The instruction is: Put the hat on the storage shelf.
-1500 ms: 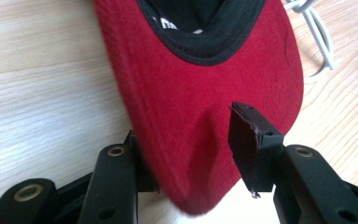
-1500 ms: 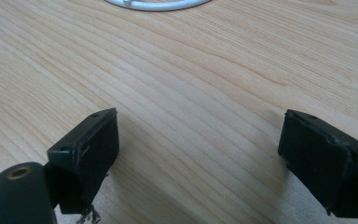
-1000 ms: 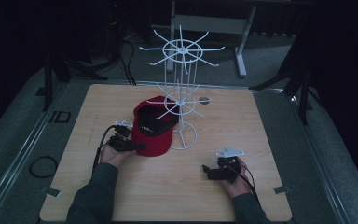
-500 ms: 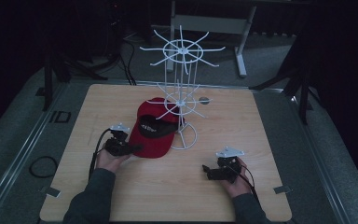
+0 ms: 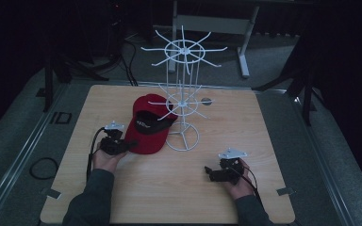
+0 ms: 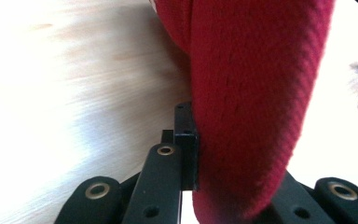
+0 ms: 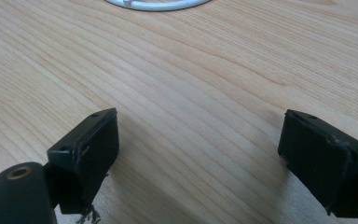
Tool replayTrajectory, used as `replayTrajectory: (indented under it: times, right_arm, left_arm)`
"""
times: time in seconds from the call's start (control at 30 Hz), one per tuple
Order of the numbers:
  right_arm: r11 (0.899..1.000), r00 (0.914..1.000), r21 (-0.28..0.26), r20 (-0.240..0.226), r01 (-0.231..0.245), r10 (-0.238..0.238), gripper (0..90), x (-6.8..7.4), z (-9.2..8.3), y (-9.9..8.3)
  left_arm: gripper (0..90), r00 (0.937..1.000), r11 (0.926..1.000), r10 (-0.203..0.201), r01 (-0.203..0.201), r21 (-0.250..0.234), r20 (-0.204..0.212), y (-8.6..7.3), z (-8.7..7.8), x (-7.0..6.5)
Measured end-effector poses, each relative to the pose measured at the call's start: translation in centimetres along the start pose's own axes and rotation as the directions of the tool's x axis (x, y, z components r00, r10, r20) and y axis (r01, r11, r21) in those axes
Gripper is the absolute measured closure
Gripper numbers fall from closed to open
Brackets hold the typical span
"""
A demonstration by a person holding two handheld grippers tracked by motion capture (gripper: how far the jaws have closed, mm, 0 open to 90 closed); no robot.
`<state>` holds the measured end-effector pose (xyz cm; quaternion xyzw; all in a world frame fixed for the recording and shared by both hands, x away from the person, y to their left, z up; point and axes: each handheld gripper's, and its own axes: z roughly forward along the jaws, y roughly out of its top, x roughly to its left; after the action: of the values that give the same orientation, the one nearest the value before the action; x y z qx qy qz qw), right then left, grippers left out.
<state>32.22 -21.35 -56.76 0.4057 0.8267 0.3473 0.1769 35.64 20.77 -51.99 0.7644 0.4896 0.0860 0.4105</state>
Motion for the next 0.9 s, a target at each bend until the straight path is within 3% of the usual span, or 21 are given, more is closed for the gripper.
replayTrajectory:
  times: [0.27, 0.4, 0.9]
  right_arm:
    - [1.0, 1.0, 0.0, 0.0, 0.001, -0.001, 12.1, 0.0, 0.0, 0.0]
    - [1.0, 1.0, 0.0, 0.0, 0.002, -0.002, 12.1, 0.0, 0.0, 0.0]
    - [1.0, 1.0, -0.001, 0.0, 0.001, -0.001, 12.1, 0.0, 0.0, 0.0]
  left_arm:
    - [85.4, 0.9993, 0.9979, -0.029, 0.028, -0.059, -0.023, 0.2, -1.1, 0.5]
    - [85.4, 0.9981, 0.9935, -0.049, 0.044, -0.105, -0.039, 0.4, -2.0, 1.0]
    - [85.4, 0.9938, 0.9798, -0.081, 0.066, -0.189, -0.076, 0.7, -4.2, 1.6]
